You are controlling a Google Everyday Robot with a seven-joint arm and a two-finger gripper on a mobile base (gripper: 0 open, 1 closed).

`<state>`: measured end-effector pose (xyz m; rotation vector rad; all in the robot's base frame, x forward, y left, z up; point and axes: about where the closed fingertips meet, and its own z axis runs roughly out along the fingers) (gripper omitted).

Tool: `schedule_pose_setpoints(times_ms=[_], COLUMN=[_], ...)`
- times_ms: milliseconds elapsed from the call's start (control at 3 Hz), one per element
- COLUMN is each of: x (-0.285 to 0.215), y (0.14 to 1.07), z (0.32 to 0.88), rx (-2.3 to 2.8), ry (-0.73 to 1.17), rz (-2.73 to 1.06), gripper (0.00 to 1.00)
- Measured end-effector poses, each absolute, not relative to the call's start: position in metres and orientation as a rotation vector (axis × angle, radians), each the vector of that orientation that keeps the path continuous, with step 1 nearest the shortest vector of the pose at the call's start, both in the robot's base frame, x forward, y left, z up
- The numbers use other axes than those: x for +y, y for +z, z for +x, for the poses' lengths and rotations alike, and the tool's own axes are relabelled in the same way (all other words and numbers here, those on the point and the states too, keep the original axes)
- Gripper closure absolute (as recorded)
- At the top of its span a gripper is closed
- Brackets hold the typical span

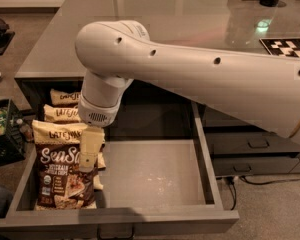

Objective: Pick brown chip bag from top drawer and place on counter

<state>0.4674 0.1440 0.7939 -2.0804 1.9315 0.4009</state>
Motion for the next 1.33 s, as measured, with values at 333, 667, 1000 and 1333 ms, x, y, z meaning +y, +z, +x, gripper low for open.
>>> schedule_pose_setpoints(times_ms=[333, 667, 1000, 1333], x=[0.156, 0.168, 0.178, 0.190], y=[0.784, 0.774, 0.757, 0.742], z=[0.476, 0.499, 0.512, 0.508], rx=[1.938, 1.971, 2.015, 2.012], ry=[0.409, 0.409, 0.454, 0.472], rz=[-2.020, -1.925, -1.877, -1.891], gripper=[0.00, 0.00, 0.00, 0.18])
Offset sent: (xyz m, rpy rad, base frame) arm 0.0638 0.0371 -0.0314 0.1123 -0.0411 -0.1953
